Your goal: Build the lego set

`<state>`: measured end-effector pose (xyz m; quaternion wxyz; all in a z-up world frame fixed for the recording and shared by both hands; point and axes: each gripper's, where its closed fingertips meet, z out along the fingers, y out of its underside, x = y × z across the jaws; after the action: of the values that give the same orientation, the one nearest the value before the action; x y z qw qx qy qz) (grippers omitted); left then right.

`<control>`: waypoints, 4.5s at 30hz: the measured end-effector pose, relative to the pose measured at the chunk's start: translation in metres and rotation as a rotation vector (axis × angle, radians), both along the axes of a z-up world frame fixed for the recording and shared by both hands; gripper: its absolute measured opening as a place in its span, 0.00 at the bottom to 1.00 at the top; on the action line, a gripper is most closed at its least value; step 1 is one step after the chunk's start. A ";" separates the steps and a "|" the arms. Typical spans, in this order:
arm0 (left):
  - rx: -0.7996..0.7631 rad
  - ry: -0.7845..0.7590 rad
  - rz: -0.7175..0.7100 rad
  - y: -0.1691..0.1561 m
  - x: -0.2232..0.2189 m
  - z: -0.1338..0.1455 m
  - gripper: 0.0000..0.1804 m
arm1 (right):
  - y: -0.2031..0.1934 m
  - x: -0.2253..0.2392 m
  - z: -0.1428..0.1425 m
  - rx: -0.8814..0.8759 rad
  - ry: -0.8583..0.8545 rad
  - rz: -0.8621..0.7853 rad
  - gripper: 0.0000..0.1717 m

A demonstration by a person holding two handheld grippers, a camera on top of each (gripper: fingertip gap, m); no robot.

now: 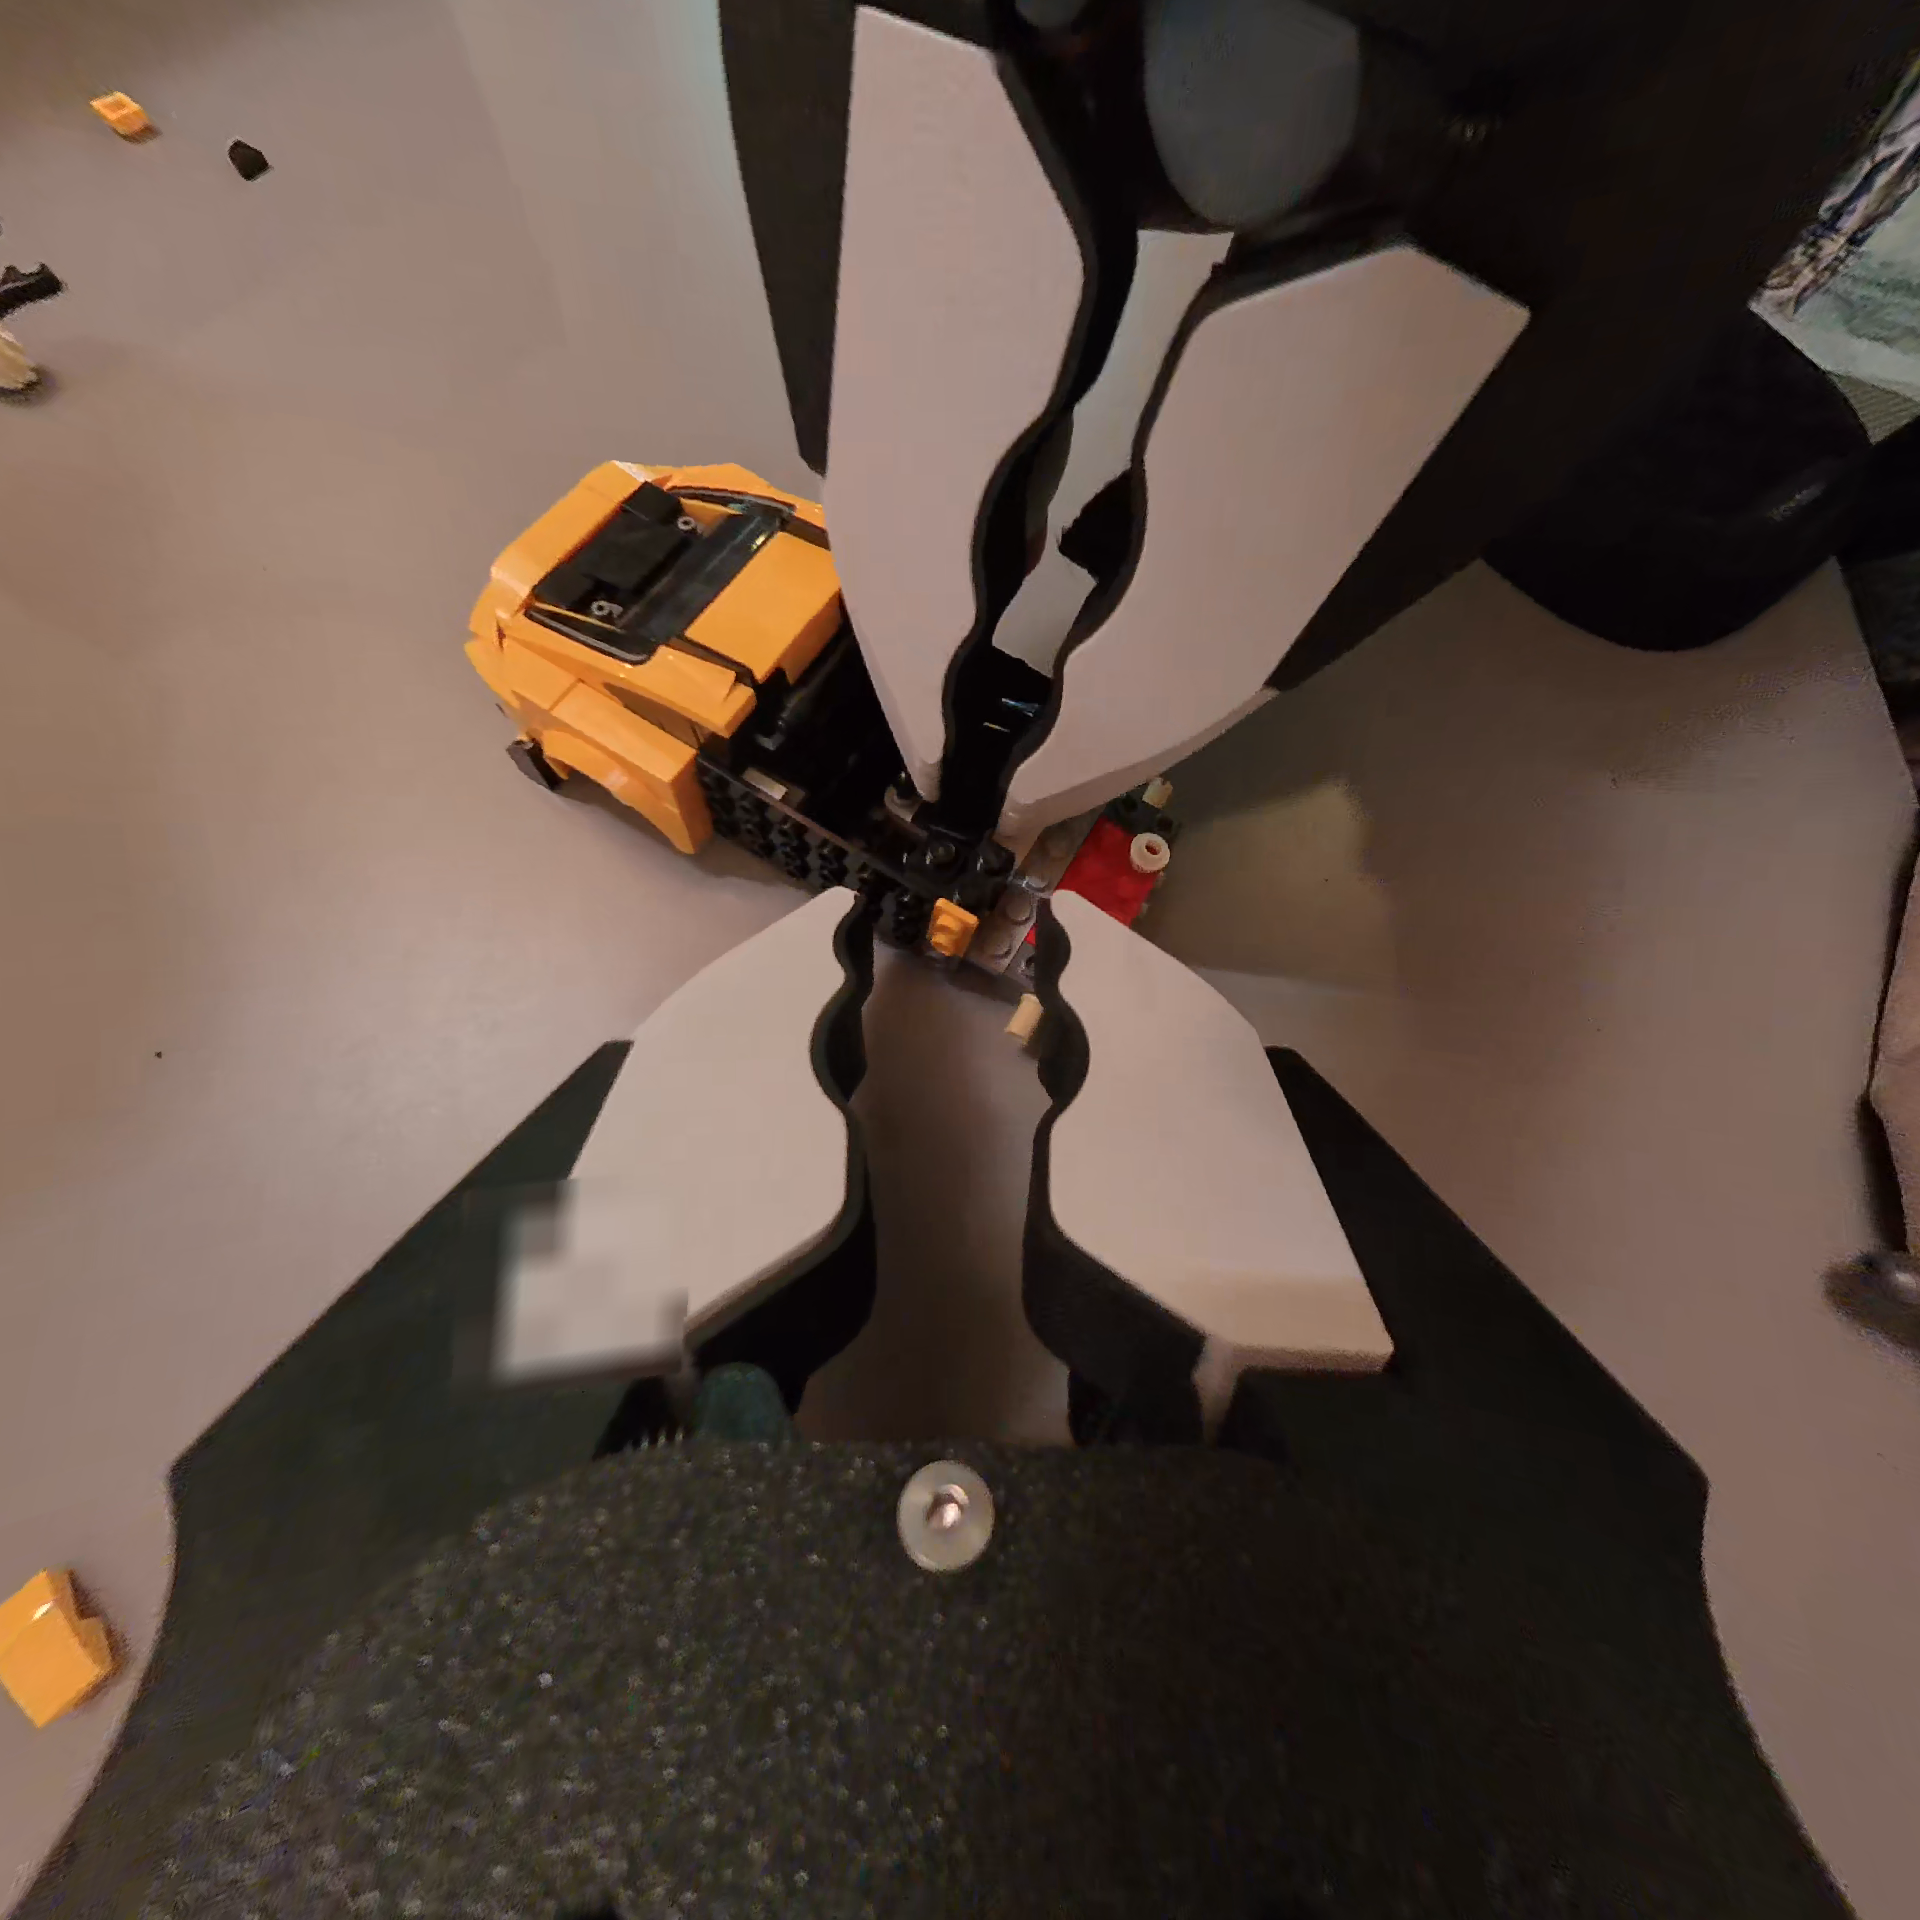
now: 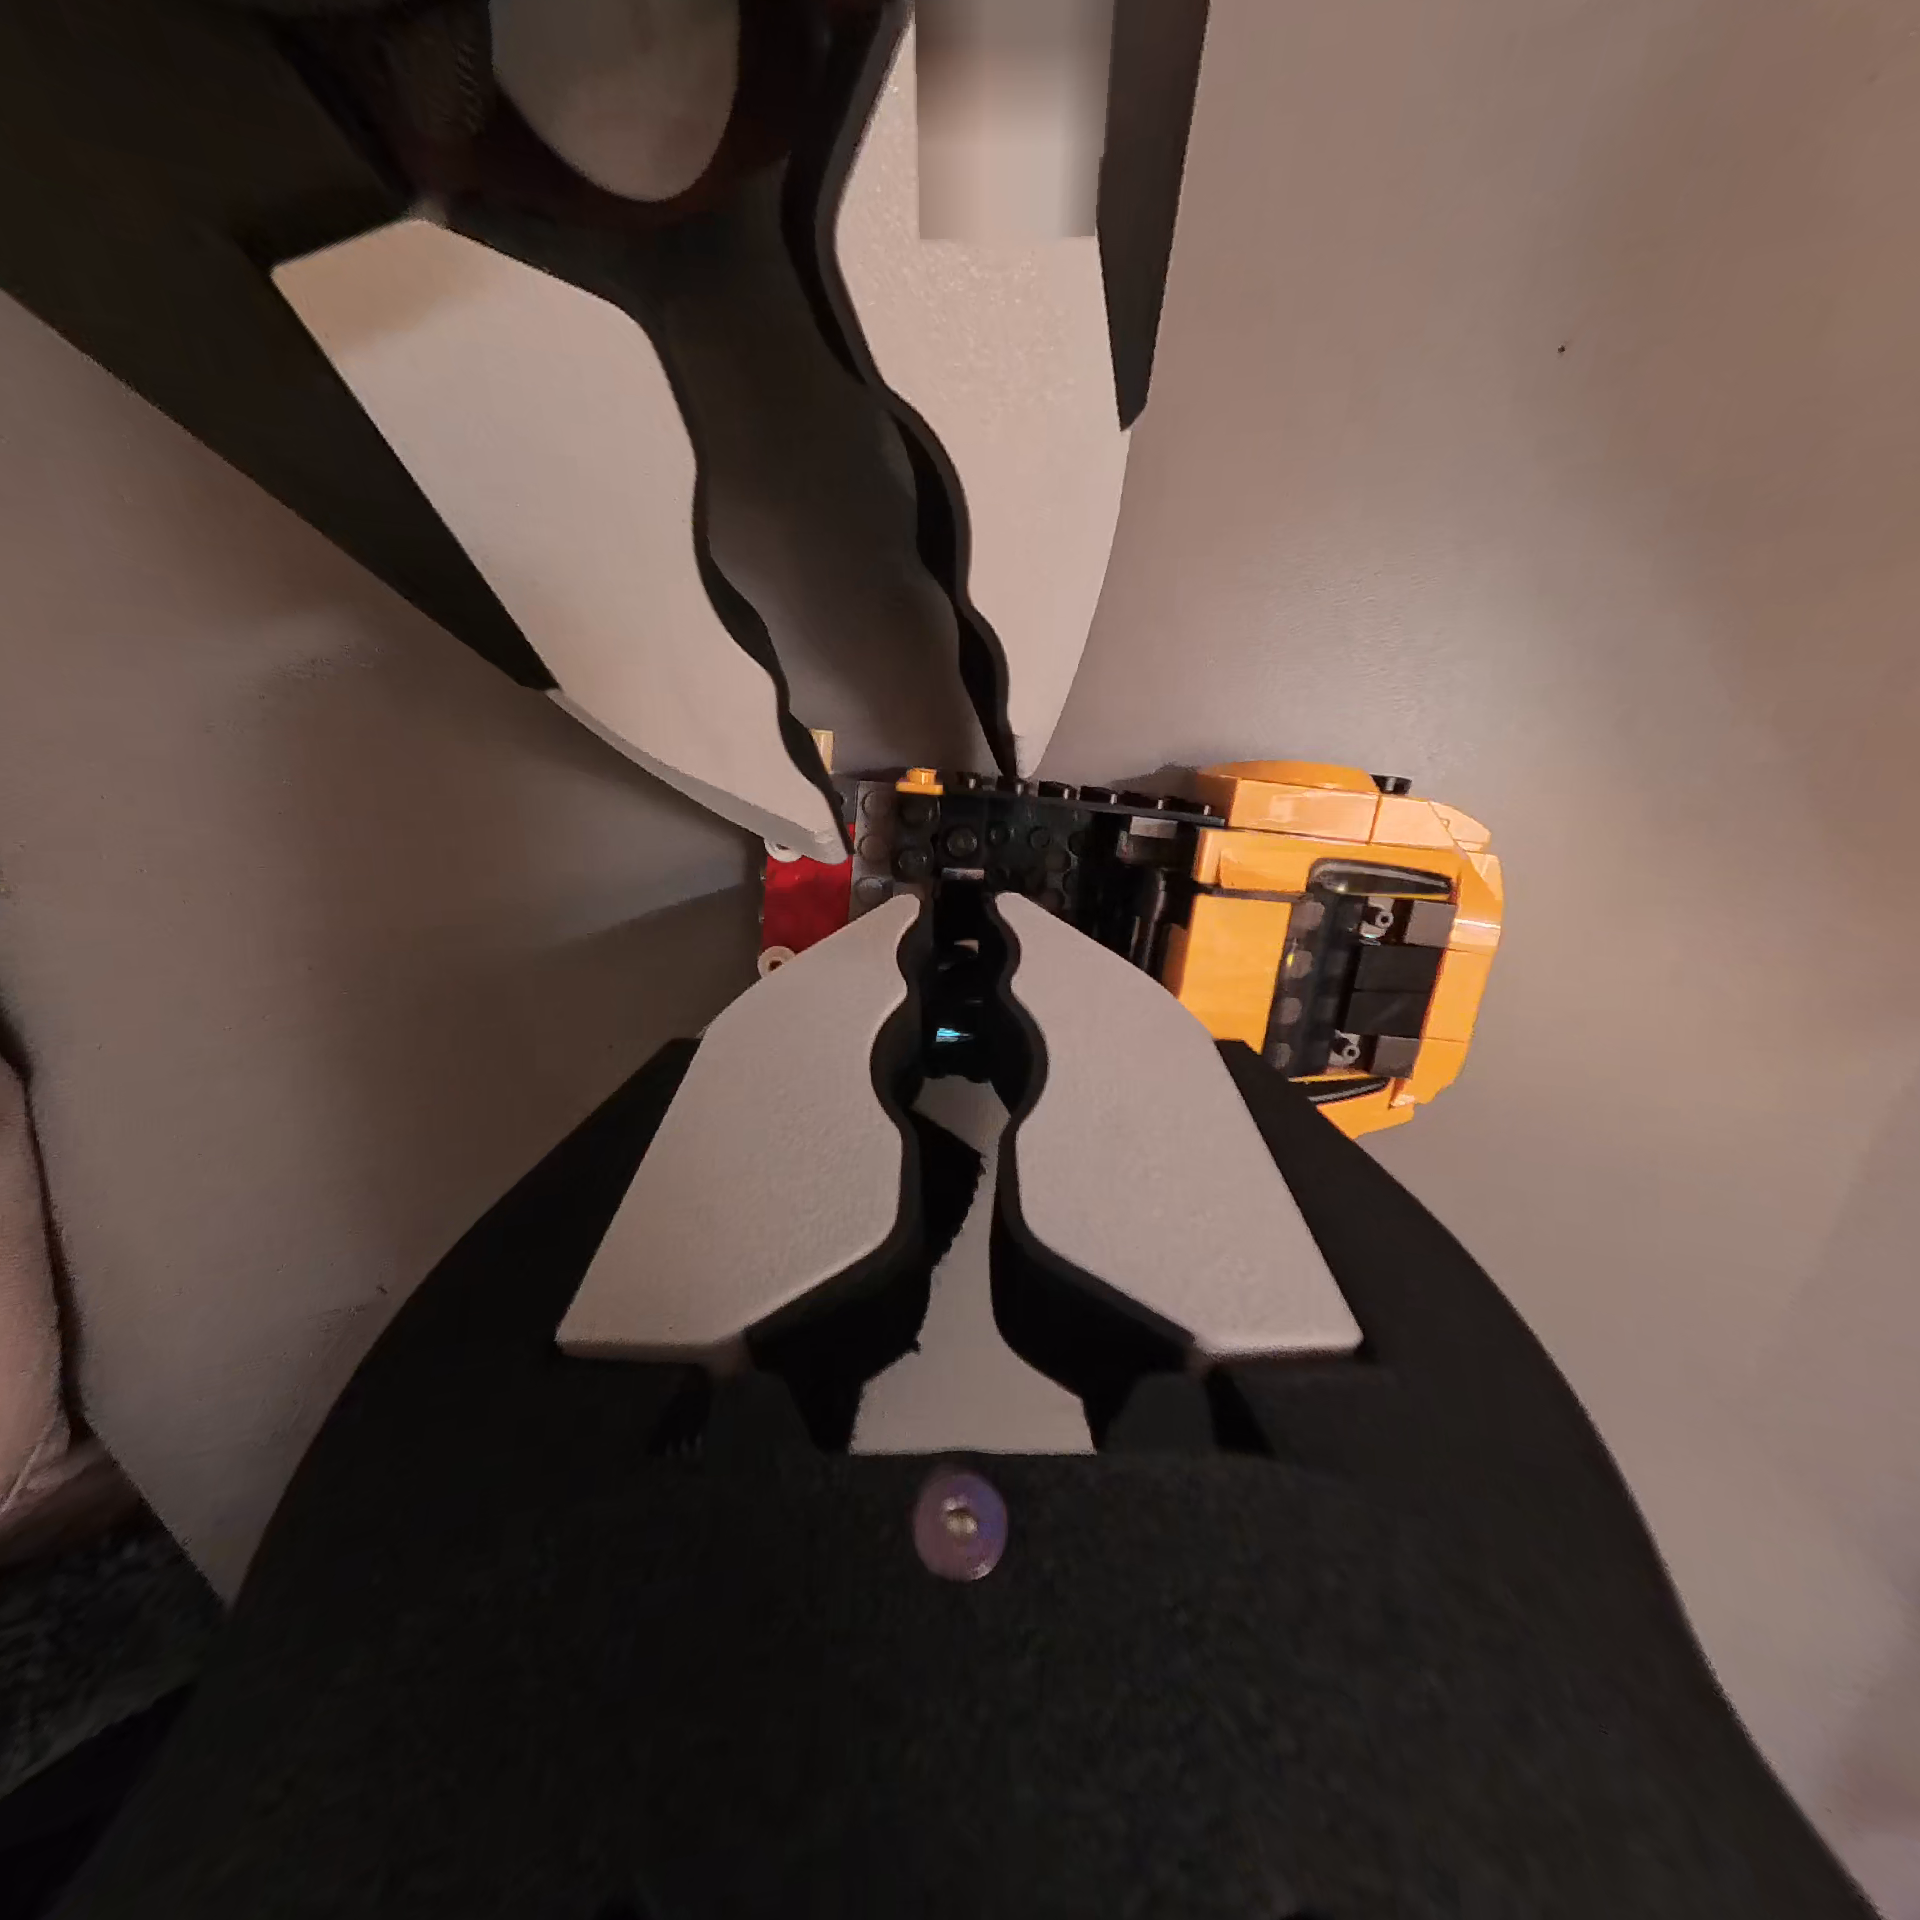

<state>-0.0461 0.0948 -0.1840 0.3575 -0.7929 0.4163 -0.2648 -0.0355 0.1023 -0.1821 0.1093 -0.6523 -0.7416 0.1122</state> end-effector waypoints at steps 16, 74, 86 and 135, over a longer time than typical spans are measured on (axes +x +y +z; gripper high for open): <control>-0.002 -0.011 0.016 0.000 0.000 0.000 0.16 | -0.003 0.000 0.002 -0.060 0.033 -0.039 0.07; 0.075 -0.004 0.032 0.006 -0.001 0.005 0.14 | 0.001 0.020 0.005 -0.094 -0.037 0.048 0.00; 0.060 -0.008 0.039 0.006 -0.001 0.004 0.15 | 0.001 0.022 0.004 -0.059 -0.138 0.086 0.00; -0.186 0.014 0.114 -0.002 -0.025 0.004 0.33 | 0.083 0.021 -0.010 -0.198 0.505 0.326 0.46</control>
<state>-0.0707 0.0933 -0.1798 0.2940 -0.8469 0.3466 -0.2761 -0.0149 0.1849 -0.1924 0.2067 -0.4838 -0.7712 0.3585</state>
